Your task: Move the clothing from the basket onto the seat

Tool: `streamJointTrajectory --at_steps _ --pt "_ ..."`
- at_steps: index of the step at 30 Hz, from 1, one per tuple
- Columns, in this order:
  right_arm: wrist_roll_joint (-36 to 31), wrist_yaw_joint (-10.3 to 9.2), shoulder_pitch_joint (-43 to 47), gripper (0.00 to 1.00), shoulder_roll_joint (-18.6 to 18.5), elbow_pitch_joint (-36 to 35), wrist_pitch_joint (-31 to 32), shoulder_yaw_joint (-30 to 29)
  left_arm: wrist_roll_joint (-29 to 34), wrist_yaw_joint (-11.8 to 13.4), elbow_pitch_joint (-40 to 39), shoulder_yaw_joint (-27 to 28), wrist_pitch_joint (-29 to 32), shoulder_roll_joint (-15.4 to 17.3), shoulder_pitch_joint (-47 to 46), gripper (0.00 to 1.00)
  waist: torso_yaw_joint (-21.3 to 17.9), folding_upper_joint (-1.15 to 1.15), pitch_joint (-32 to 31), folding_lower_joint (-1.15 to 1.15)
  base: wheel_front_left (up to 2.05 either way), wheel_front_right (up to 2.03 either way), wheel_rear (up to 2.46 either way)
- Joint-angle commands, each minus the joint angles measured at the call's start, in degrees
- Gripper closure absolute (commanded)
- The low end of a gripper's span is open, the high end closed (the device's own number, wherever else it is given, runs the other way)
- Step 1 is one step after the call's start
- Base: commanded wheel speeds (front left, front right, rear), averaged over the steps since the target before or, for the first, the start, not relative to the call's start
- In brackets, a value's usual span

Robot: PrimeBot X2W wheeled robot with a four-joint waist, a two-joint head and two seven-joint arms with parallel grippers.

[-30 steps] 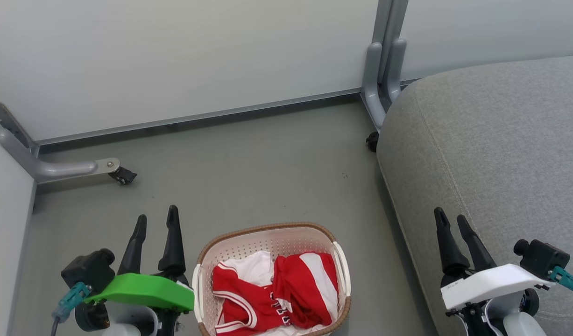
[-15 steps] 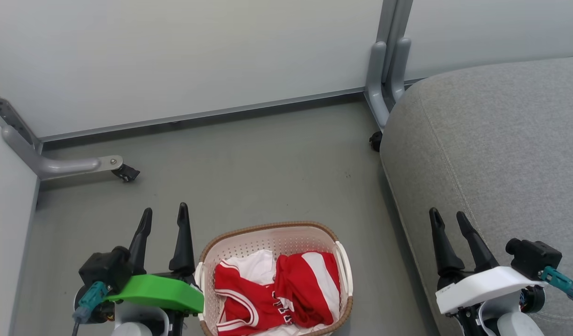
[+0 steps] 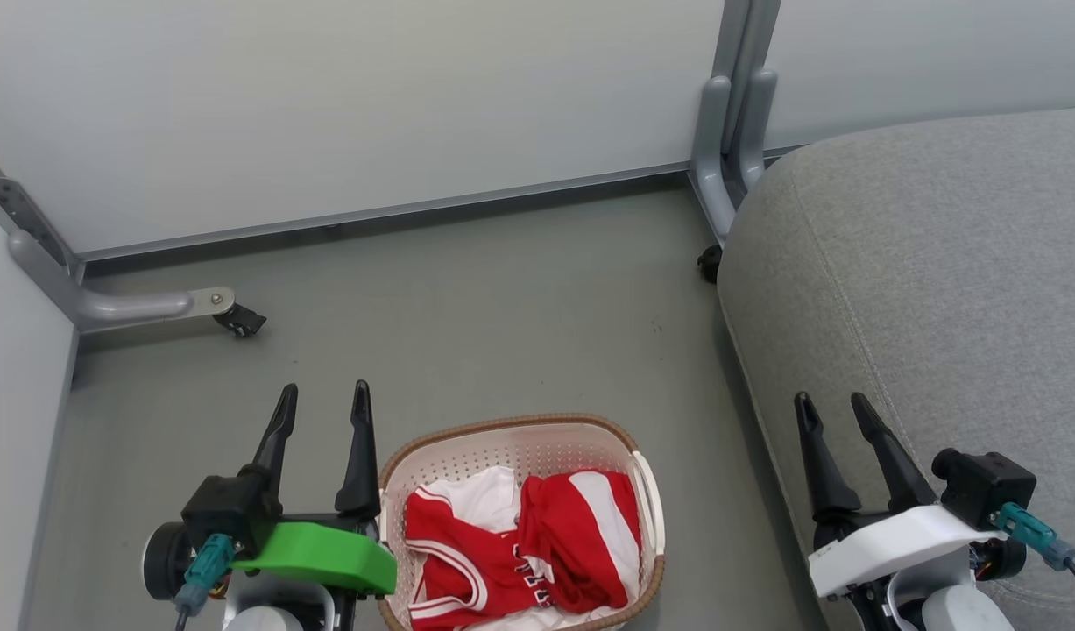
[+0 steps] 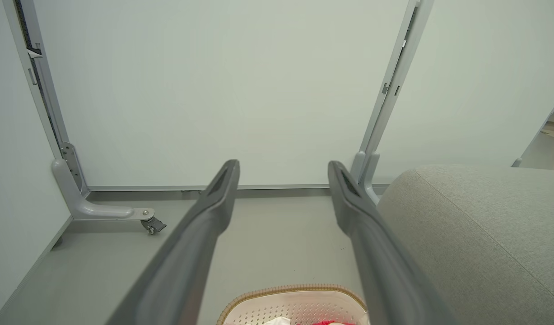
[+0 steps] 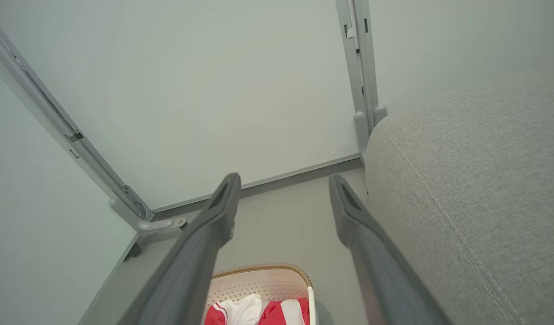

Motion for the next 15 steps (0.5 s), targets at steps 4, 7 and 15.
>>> streamJointTrajectory --at_steps 4,7,15 --pt "-3.28 0.02 0.41 0.0 -0.36 -0.29 -1.0 0.27 3.35 0.41 -0.38 -0.71 -1.09 0.38 0.39 0.0 0.22 0.0 0.11 0.0 0.0 0.0 0.0" --pt "-4.6 0.02 0.51 0.0 -0.37 -0.35 -1.43 0.39 4.6 0.58 -0.35 -0.99 -1.31 0.39 0.4 0.0 0.36 0.0 0.13 0.0 0.0 0.0 0.0" --pt "-7.83 0.02 0.77 0.0 -0.4 -0.46 -2.21 0.82 7.68 0.97 -0.27 -1.75 -2.24 0.42 0.61 0.0 0.72 0.0 0.29 0.0 0.0 0.0 0.0"
